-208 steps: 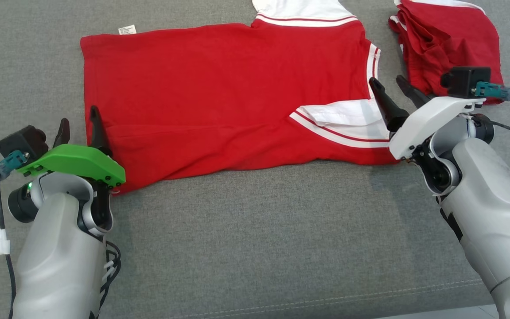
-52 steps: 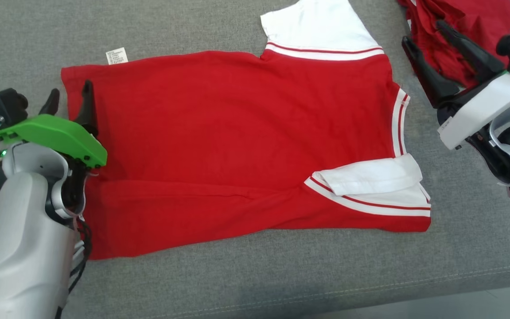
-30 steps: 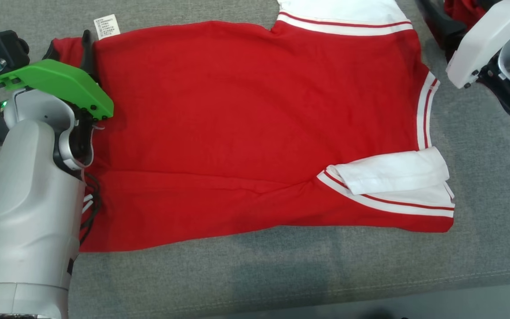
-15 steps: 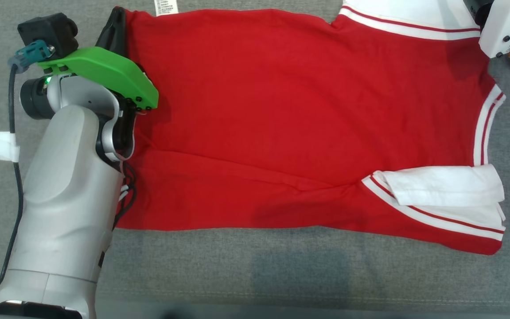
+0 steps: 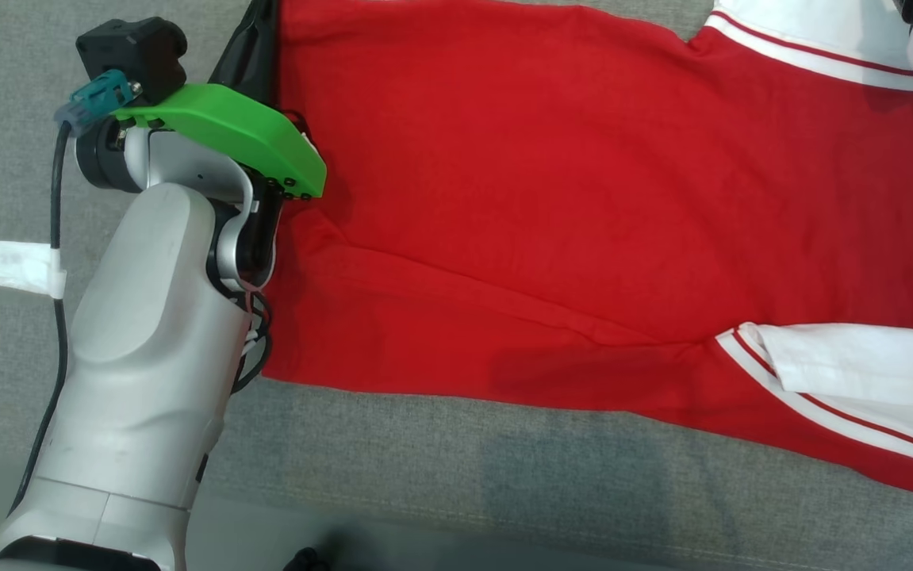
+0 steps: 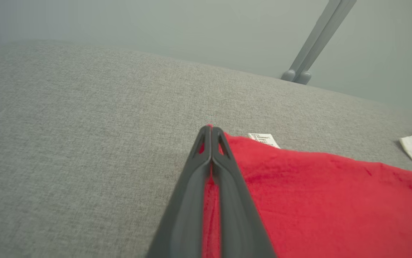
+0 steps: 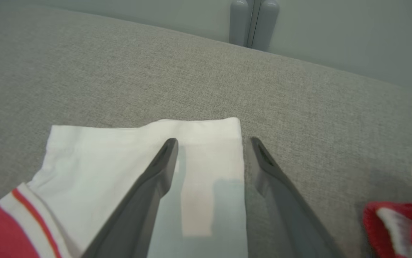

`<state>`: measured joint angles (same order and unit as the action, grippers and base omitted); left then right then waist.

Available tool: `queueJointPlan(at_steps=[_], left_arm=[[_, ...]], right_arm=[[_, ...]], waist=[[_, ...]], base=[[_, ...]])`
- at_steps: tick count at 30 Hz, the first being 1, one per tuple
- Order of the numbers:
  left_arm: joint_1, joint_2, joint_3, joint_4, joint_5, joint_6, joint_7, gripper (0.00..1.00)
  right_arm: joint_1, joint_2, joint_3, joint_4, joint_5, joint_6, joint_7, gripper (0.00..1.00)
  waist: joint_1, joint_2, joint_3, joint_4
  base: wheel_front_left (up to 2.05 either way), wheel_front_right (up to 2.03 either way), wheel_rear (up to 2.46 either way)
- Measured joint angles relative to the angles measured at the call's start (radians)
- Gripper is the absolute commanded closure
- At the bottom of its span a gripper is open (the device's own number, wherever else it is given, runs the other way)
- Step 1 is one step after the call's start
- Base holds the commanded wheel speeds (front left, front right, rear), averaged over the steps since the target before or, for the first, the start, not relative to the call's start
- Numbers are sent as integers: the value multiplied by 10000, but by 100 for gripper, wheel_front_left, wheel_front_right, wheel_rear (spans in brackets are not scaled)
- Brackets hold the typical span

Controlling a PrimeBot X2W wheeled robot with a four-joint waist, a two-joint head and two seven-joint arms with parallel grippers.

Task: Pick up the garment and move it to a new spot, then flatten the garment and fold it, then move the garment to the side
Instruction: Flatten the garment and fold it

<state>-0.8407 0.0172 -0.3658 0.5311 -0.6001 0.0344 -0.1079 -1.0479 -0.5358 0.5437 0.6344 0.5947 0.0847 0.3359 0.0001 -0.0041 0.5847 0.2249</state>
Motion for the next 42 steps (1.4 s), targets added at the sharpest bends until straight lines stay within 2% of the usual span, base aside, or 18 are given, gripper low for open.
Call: queueJointPlan(at_steps=[6, 11, 12, 13, 14, 15, 16, 24, 31, 36, 42], left_arm=[[0, -6, -257, -63, -113, -82, -121, 100], [2, -8, -332, -102, -178, -82, -222, 100], [2, -8, -355, -100, -213, -82, -261, 100], [2, -8, -372, -100, -234, -82, -268, 100], [3, -8, -391, -98, -257, -81, -303, 100], [3, -8, -407, -92, -305, -81, -345, 100], [4, -10, -403, -71, -311, -79, -382, 100], [21, -10, -130, 98, -479, 12, -704, 100], [363, 48, 253, 382, -692, 12, -882, 100], [700, 362, 531, 433, -767, 10, -989, 100], [1474, 623, 763, 360, -924, -86, -1135, 100]], right_arm=[[-200, 10, -61, 422, -94, -226, 8, 0], [-484, 115, -56, 756, -138, -236, 54, 0], [-528, 136, -27, 796, -140, -234, 54, 32], [-558, 155, 6, 836, -142, -232, 54, 53], [-581, 169, 58, 872, -157, -226, 56, 62], [-611, 196, 104, 909, -178, -215, 56, 75], [-646, 234, 151, 934, -265, -203, 27, 100], [-748, 679, 372, 984, -577, -77, -794, 100], [-606, 746, 230, 522, -466, 144, -2353, 100], [385, 890, 109, 88, -194, 293, -3613, 100], [2036, 1189, 79, -431, 130, 293, -5095, 100]], waist=[[0, 0, 138, 252], [0, 0, 251, 452], [0, 0, 259, 466], [0, 0, 264, 477], [0, 0, 267, 483], [0, 0, 265, 484], [0, 0, 258, 478], [0, 0, 59, 190], [0, 0, -309, -224], [0, 0, -690, -534], [0, 0, -1232, -904]], base=[[0, 0, 0], [0, 0, 0], [0, 0, 0], [0, 0, 0], [0, 0, 0], [0, 0, 0], [0, 0, 0], [0, 0, 0], [0, 0, 0], [0, 0, 0], [0, 0, 0]])
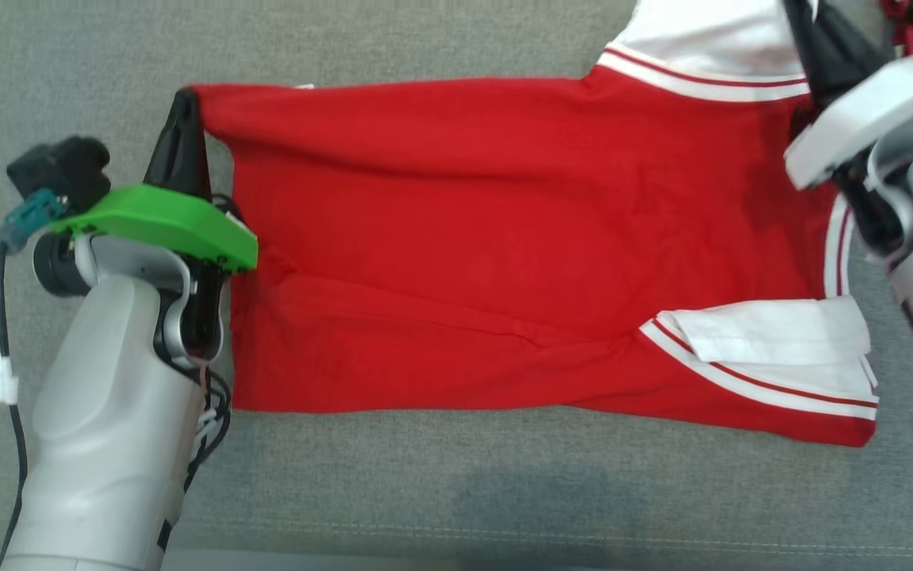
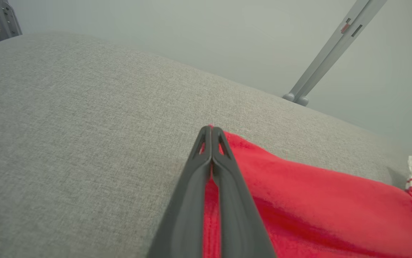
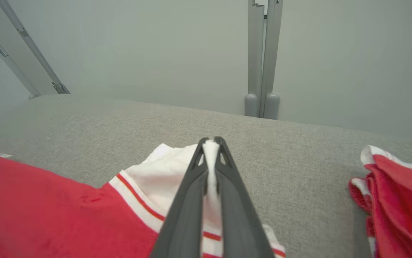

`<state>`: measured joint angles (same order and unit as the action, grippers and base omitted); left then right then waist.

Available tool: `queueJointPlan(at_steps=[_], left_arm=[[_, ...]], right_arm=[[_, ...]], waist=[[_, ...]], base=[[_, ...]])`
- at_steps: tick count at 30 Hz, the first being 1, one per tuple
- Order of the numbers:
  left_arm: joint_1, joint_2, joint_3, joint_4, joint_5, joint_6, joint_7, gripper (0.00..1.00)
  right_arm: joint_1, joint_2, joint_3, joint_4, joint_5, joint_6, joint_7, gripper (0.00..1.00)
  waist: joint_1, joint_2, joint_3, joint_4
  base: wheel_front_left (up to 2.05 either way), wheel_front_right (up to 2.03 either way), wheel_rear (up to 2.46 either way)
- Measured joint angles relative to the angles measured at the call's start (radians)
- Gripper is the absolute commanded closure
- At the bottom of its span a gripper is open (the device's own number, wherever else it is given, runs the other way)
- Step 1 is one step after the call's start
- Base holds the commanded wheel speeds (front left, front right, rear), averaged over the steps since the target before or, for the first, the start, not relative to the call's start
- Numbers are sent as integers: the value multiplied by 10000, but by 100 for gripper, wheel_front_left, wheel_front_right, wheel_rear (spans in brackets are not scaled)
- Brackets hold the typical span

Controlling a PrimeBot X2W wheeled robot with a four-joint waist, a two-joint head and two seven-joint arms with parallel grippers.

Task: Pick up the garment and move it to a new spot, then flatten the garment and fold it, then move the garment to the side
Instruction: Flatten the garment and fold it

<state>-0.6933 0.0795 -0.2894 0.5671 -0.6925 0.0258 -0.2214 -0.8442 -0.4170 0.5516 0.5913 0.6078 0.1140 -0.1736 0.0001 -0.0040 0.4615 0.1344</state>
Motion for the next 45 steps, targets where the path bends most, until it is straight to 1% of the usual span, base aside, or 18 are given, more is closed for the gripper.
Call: queueJointPlan(at_steps=[4, 5, 8, 14, 17, 21, 25, 32, 37, 38, 39, 40, 41, 42, 43, 45], left_arm=[[655, 54, 165, -282, -213, -50, -96, 100], [818, 65, 222, -341, -261, -52, -98, 100], [1401, 94, 313, -591, -355, -52, -128, 100], [2738, 242, 552, -1007, -502, 15, -180, 100], [3419, 347, 700, -1289, -612, 196, -180, 100], [4107, 316, 656, -1622, -798, 272, -153, 100], [4694, 330, 616, -1908, -834, 322, 23, 100], [5603, 347, 575, -2255, -928, 518, 291, 100], [5980, 397, 571, -2426, -936, 629, 460, 100], [6041, 416, 570, -2491, -936, 644, 522, 100], [6095, 433, 566, -2545, -936, 662, 608, 100], [6162, 453, 560, -2579, -936, 667, 652, 100], [6235, 476, 562, -2615, -936, 671, 675, 68], [6331, 500, 577, -2688, -936, 681, 683, 15], [6418, 522, 608, -2763, -938, 700, 681, 0], [6558, 579, 711, -2951, -955, 711, 673, 0]], right_arm=[[1044, 186, -65, -374, 40, 0, -1124, 100], [1272, 251, -173, -464, 107, 0, -1212, 100], [2022, 345, -360, -757, 163, -15, -1101, 100], [3769, 435, -717, -1231, 272, -355, -936, 100], [4477, 543, -1089, -1691, 383, -454, -878, 100], [5205, 569, -1486, -2270, 382, -476, -876, 100], [5909, 479, -1576, -2690, 334, -479, -876, 100], [6825, 483, -1567, -2997, 63, -437, -851, 100], [7194, 675, -1549, -3091, -128, -359, -849, 100], [7254, 665, -1580, -3158, -182, -359, -849, 80], [7322, 635, -1586, -3235, -267, -357, -849, 69], [7377, 593, -1586, -3271, -408, -349, -849, 44], [7436, 556, -1603, -3294, -560, -351, -849, 0], [7526, 518, -1628, -3325, -650, -351, -849, 0], [7619, 487, -1674, -3356, -694, -351, -849, 0], [7866, 464, -1889, -3432, -723, -366, -849, 0]], waist=[[0, 0, -417, -210], [0, 0, -526, -259], [0, 0, -867, -393], [-1, 0, -1556, -641], [-1, 0, -1858, -779], [-1, 0, -2181, -956], [-1, 0, -2388, -1079], [-1, 0, -2533, -1207], [-1, 0, -2596, -1299], [-1, 0, -2603, -1317], [-1, 0, -2605, -1328], [-1, 0, -2601, -1335], [0, 0, -2597, -1342], [-1, 0, -2594, -1351], [-1, 0, -2590, -1361], [-1, 0, -2585, -1380]], base=[[0, 0, 0], [0, 0, 0], [0, 0, 0], [0, 0, 0], [0, 0, 0], [0, 0, 0], [0, 0, 0], [0, 0, 0], [0, 0, 0], [0, 0, 0], [0, 0, 0], [0, 0, 0], [0, 0, 0], [0, 0, 0], [0, 0, 0], [0, 0, 0]])
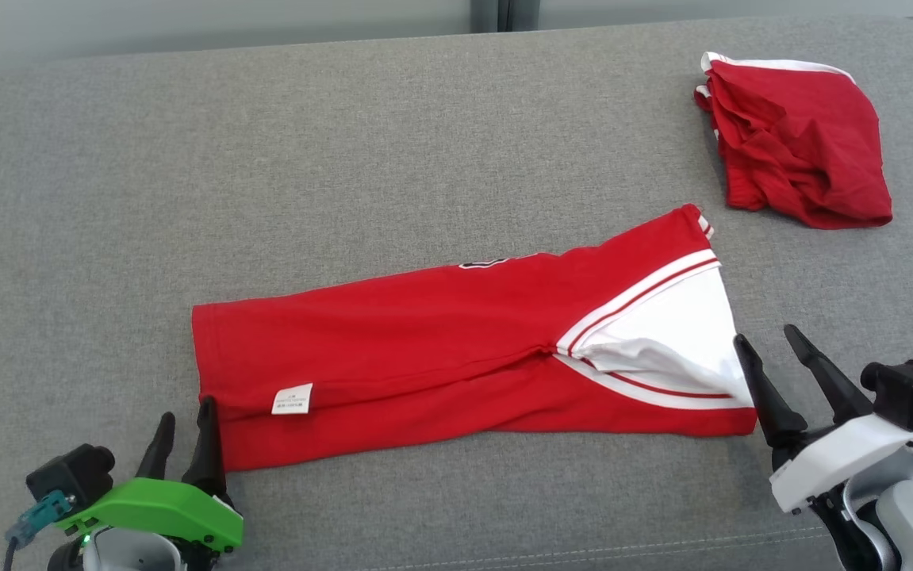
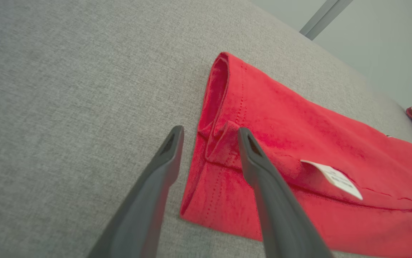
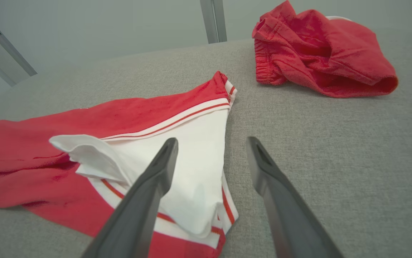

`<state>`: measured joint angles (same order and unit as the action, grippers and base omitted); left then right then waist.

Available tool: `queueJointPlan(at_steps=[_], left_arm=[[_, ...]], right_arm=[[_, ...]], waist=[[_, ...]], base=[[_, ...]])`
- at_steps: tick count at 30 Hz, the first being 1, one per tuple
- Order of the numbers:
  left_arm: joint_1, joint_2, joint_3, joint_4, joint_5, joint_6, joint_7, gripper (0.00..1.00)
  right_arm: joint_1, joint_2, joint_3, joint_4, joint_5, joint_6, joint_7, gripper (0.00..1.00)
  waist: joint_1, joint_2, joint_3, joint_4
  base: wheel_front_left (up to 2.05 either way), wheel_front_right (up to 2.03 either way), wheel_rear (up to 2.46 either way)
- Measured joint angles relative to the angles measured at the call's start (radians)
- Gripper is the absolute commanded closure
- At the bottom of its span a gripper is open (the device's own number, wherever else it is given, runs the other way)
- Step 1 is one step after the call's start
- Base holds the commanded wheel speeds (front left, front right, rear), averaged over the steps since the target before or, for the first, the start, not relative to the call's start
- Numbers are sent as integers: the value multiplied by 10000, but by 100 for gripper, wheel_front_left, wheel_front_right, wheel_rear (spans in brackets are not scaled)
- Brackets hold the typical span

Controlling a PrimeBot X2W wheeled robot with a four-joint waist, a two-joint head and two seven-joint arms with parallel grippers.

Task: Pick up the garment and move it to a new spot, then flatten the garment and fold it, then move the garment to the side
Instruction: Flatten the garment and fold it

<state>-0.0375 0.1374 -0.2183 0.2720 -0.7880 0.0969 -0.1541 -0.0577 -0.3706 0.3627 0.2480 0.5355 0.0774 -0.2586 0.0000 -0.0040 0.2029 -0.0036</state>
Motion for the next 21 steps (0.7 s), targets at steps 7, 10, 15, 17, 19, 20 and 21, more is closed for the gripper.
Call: queueJointPlan(at_steps=[7, 10, 15, 17, 19, 20, 21], left_arm=[[289, 105, 506, -798, 42, 90, -407, 0], [281, 136, 646, -1377, 182, 90, -679, 0], [-63, 65, 142, -2316, 851, 88, -771, 0], [-222, 12, -36, -2546, 1016, 86, -792, 0], [-298, -109, -228, -2690, 1166, 86, -805, 0], [-297, -201, -301, -2755, 1181, 86, -807, 0], [-298, -274, -414, -2800, 1218, 86, -817, 0]], right_arm=[[843, -8, -642, -79, 4, -178, 0, 0], [865, 6, -761, -117, 4, -163, 0, 0], [586, -19, -610, -125, 46, 2, 0, 0], [235, -61, -362, -81, 54, 63, 171, 0], [-113, -65, -242, -50, 130, 107, 537, 0], [-289, -61, -182, 15, 203, 157, 723, 0], [-453, -58, -123, 123, 290, 192, 957, 0]], waist=[[0, 0, 10, -51], [0, 0, -18, -93], [0, 0, -168, -155], [0, 0, -215, -173], [0, 0, -247, -172], [0, 0, -250, -164], [0, 0, -250, -152]], base=[[0, 0, 0], [0, 0, 0], [0, 0, 0], [0, 0, 0], [0, 0, 0], [0, 0, 0], [0, 0, 0]])
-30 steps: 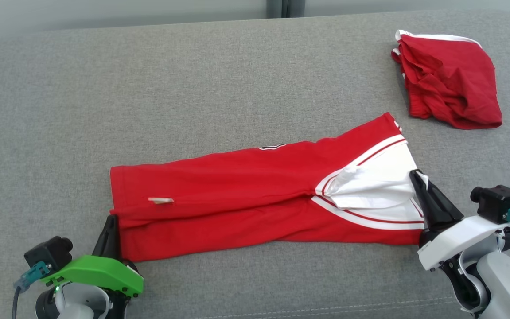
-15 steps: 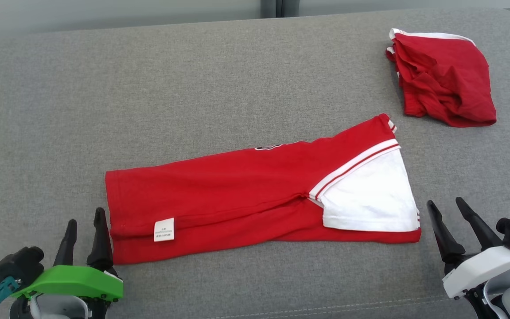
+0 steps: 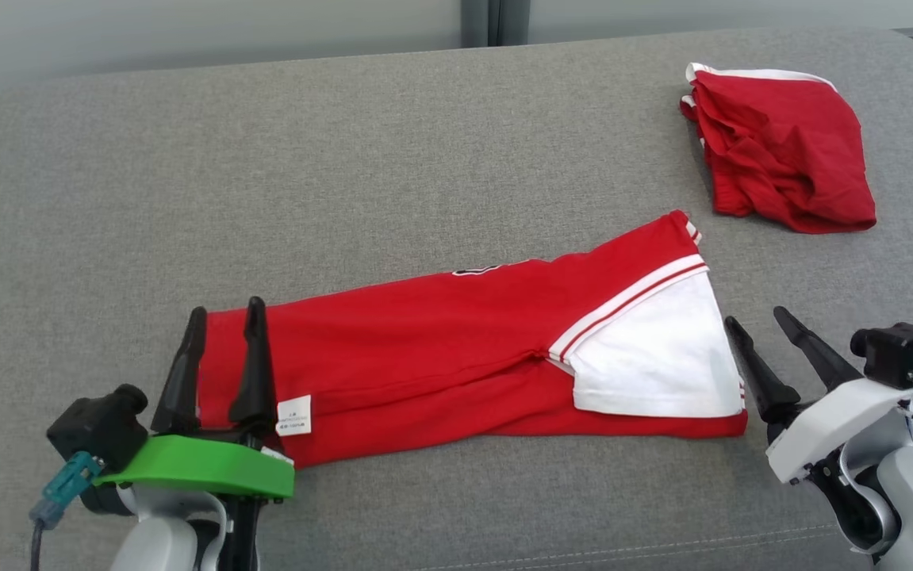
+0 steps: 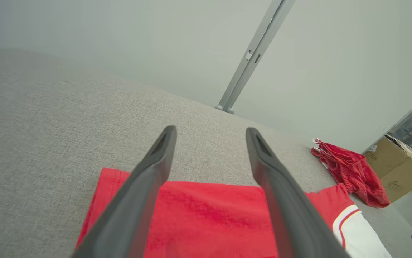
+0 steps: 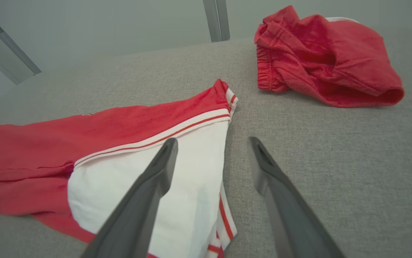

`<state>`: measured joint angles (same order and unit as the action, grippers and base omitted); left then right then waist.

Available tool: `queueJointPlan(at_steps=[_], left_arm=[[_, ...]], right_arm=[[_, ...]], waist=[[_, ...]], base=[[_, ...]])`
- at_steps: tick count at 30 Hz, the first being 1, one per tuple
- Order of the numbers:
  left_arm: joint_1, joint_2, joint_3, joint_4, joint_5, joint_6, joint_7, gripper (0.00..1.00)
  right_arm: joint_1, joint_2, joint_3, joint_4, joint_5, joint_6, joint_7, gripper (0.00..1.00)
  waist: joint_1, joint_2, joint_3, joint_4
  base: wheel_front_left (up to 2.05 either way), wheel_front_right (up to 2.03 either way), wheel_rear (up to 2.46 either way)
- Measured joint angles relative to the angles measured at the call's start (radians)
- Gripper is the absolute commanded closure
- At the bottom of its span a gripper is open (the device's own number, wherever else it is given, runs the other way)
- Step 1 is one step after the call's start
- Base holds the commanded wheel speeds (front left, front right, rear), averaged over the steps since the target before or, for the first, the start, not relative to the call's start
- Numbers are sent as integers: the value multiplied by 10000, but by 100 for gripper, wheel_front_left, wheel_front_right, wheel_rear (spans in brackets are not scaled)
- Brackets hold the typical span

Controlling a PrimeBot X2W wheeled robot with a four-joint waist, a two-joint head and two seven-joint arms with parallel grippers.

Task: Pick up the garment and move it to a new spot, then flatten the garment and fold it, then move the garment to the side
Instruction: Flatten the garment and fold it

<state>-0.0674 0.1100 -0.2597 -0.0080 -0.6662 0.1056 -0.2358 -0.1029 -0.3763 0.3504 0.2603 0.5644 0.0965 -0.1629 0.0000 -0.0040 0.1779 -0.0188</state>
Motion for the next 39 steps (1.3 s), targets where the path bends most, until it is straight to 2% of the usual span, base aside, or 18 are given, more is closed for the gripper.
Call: queueJointPlan(at_steps=[4, 20, 28, 29, 31, 33, 36, 39], left_arm=[[0, -123, -370, -38, 58, 0, 0, 0], [75, -253, -171, -232, 201, 13, -31, 0], [132, -261, 52, -370, 230, 94, -40, 0], [140, -263, 54, -385, 232, 94, -40, 0], [160, -263, 69, -407, 255, 94, -40, 0], [173, -265, 98, -435, 299, 94, -40, 0], [175, -267, 176, -487, 328, 94, -42, 0], [182, -270, 276, -525, 359, 100, -42, 0]], right_arm=[[-322, -31, 82, 541, 284, 4, 700, 0], [-1016, 19, 82, 2140, 1444, 174, 2408, 0], [-1537, 203, 282, 2610, 1793, 178, 2976, 0], [-1612, 224, 332, 2644, 1835, 178, 3026, 9], [-1777, 253, 470, 2688, 1848, 178, 3173, 51], [-1936, 291, 623, 2717, 1847, 178, 3250, 66], [-2137, 316, 794, 2750, 1837, 211, 3312, 100], [-2252, 303, 821, 2775, 1829, 265, 3308, 100]], waist=[[0, 0, 6, 153], [0, 0, 173, 1262], [0, 0, 256, 1333], [0, 0, 267, 1327], [0, 0, 292, 1312], [0, 0, 321, 1293], [0, 0, 366, 1266], [0, 0, 402, 1235]], base=[[0, 0, 0], [0, 0, 0], [0, 0, 0], [0, 0, 0], [0, 0, 0], [0, 0, 0], [0, 0, 0], [0, 0, 0]])
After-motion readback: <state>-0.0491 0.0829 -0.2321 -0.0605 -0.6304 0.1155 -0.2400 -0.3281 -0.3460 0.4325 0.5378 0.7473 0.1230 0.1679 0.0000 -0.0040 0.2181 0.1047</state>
